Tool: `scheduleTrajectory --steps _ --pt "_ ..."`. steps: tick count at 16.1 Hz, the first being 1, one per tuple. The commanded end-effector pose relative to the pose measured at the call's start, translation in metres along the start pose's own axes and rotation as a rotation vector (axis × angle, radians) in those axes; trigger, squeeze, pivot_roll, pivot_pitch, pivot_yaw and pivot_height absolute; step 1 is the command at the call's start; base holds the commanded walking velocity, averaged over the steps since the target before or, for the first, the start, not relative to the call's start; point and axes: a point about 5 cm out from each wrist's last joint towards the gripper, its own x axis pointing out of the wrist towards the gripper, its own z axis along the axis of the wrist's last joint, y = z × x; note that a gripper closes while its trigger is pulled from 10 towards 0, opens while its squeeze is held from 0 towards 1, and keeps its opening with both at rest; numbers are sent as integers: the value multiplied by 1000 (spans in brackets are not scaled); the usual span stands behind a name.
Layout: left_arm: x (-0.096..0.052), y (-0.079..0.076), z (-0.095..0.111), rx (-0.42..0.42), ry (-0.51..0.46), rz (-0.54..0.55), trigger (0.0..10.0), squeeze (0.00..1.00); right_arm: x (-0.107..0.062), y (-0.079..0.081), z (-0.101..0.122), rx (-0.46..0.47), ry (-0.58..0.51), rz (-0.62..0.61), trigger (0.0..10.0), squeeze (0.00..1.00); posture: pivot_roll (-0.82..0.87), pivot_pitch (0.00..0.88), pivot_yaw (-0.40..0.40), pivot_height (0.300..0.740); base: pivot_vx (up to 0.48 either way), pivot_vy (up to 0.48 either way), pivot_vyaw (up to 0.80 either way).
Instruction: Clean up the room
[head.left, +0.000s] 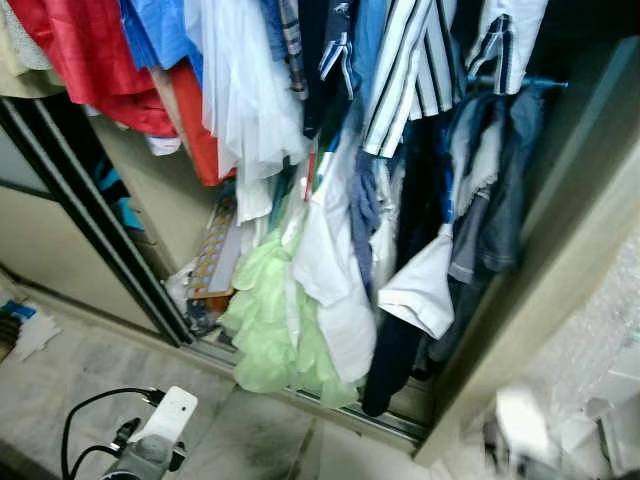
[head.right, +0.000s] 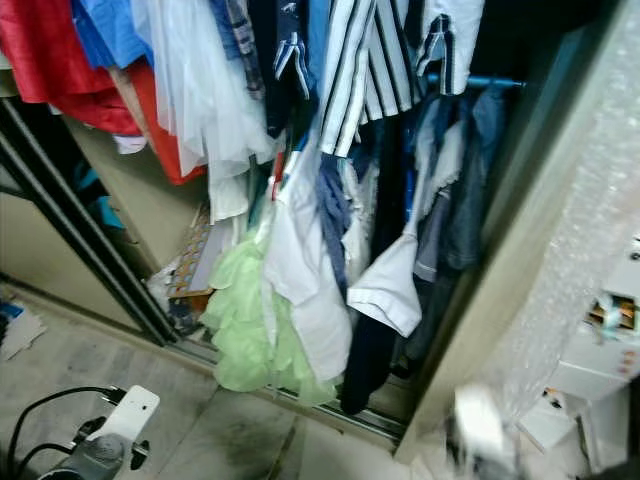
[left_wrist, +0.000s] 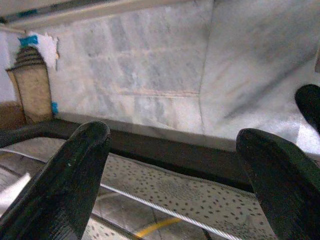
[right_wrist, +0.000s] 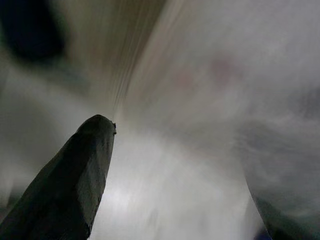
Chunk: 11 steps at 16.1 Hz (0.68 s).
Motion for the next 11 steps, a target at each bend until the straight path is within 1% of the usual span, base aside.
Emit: scheduleTrajectory --steps 1,2,3,4,5,6,7,8,9,10,11 --pt "0 7 -1 14 4 10 10000 0 3 7 19 -33 -75 34 10000 0 -168 0 85 740 0 0 0" --pt "0 7 -1 16 8 12 10000 0 7 10 36 -34 -116 49 10000 0 -166 0 85 740 0 0 0" --pt "0 8 -1 19 11 11 10000 0 10 17 62 -2 -172 88 10000 0 -162 0 85 740 0 0 0" --pt "0 8 -2 20 12 9 10000 0 11 23 71 -8 -200 120 10000 0 -162 0 86 740 0 0 0" --pt "0 8 -2 21 15 6 10000 0 10 36 75 -60 -218 151 10000 0 -162 0 86 740 0 0 0" --pt "0 8 -2 22 15 6 10000 0 9 39 70 -66 -209 154 10000 0 -157 0 83 740 0 0 0" --pt "0 8 -2 20 17 7 10000 0 7 43 53 -70 -179 156 10000 0 -154 0 80 740 0 0 0" --pt "0 8 -2 18 18 9 10000 0 3 42 31 -33 -139 141 10000 0 -153 0 78 740 0 0 0" --pt "0 8 -3 18 19 9 10000 0 -2 37 10 38 -90 109 10000 0 -155 0 78 740 0 0 0" --pt "0 8 -3 19 19 8 10000 0 -5 35 0 46 -72 95 10000 0 -160 0 79 740 0 0 0" --pt "0 8 -3 24 19 3 10000 0 -13 34 -27 70 -19 82 10000 0 -171 0 83 740 0 0 0"
